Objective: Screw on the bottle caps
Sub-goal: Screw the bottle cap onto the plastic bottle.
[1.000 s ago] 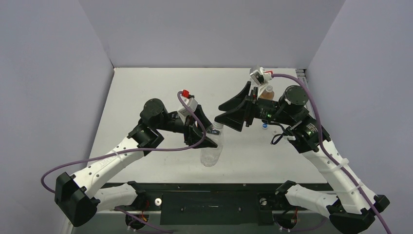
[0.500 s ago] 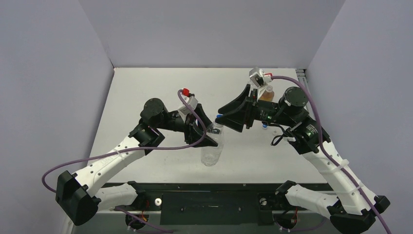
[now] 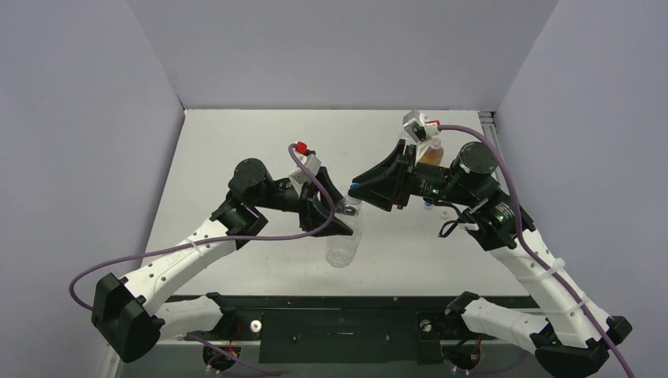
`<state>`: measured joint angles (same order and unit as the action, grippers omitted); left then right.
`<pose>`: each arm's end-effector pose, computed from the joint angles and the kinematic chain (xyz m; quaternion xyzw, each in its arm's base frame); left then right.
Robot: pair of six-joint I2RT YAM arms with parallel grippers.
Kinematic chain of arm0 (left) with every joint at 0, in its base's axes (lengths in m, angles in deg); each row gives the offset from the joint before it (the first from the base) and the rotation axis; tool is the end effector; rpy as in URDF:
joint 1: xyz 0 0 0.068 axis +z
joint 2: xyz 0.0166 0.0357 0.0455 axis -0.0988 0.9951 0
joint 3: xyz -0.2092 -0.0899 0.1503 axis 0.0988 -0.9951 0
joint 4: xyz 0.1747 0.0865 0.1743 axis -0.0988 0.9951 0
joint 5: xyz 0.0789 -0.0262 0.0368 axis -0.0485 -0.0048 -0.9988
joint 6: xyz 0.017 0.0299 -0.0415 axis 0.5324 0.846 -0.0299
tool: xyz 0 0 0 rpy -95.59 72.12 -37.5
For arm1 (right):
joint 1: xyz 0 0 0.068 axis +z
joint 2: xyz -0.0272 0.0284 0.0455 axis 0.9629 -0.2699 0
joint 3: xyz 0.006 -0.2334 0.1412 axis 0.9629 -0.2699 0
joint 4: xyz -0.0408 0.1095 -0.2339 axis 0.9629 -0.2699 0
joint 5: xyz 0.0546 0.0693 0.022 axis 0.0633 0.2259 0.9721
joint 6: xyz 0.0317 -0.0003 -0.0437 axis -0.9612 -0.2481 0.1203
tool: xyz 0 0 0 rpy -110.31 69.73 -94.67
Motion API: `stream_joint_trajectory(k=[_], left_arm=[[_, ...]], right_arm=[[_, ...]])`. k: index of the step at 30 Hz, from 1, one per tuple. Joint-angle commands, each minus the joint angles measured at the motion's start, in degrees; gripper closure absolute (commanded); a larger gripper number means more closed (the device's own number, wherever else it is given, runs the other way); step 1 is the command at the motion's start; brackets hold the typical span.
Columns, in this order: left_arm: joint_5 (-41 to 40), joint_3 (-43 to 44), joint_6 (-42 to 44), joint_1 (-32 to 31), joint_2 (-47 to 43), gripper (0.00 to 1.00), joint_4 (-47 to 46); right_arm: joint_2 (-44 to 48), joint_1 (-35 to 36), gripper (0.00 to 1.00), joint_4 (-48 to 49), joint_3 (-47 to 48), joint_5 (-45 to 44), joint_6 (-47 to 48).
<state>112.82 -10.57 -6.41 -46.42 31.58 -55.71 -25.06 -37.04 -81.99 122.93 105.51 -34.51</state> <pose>0.1736 -0.1905 0.3791 0.4549 0.4974 -0.6361 0.3756 0.1395 0.1388 0.4654 -0.3393 0.6091 0.5840 0.4157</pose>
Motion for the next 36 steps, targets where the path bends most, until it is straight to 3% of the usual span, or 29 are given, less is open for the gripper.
stream_joint_trajectory(k=[1,7,13,21,24,27,30,33,36], left_arm=[[-2.2,1.8,0.7,0.7,0.5,1.00,-0.6],[-10.8,4.1,5.0,0.6,0.8,1.00,6.1],[-35.6,6.2,14.3,-2.0,-0.3,1.00,13.4],[-64.3,8.6,20.7,-8.5,1.3,1.00,12.2],[-68.6,9.1,21.9,-10.4,2.3,1.00,11.0],[-71.3,9.4,22.4,-11.5,3.6,1.00,10.2],[-71.3,9.1,22.6,-11.7,3.9,1.00,10.8],[-68.9,7.7,22.9,-10.9,3.1,1.00,12.3],[-61.6,6.4,21.9,-8.7,2.4,1.00,14.8]], right_arm=[[0.8,1.3,0.72,-0.4,1.0,-2.1,2.6],[0.1,3.6,0.83,-7.6,4.1,-12.2,5.0],[-1.5,8.7,0.92,-13.8,6.2,-32.1,2.3],[-8.0,18.7,0.96,-22.6,12.1,-62.5,-4.7],[-11.0,22.7,0.96,-26.2,14.7,-73.5,-7.1],[-13.9,24.4,0.96,-28.0,17.5,-78.9,-9.3],[-15.0,24.6,0.78,-28.2,19.0,-80.3,-10.5],[-14.5,23.9,0.44,-28.2,20.9,-80.1,-9.1],[-12.7,21.9,0.27,-27.1,21.9,-76.1,-6.9]])
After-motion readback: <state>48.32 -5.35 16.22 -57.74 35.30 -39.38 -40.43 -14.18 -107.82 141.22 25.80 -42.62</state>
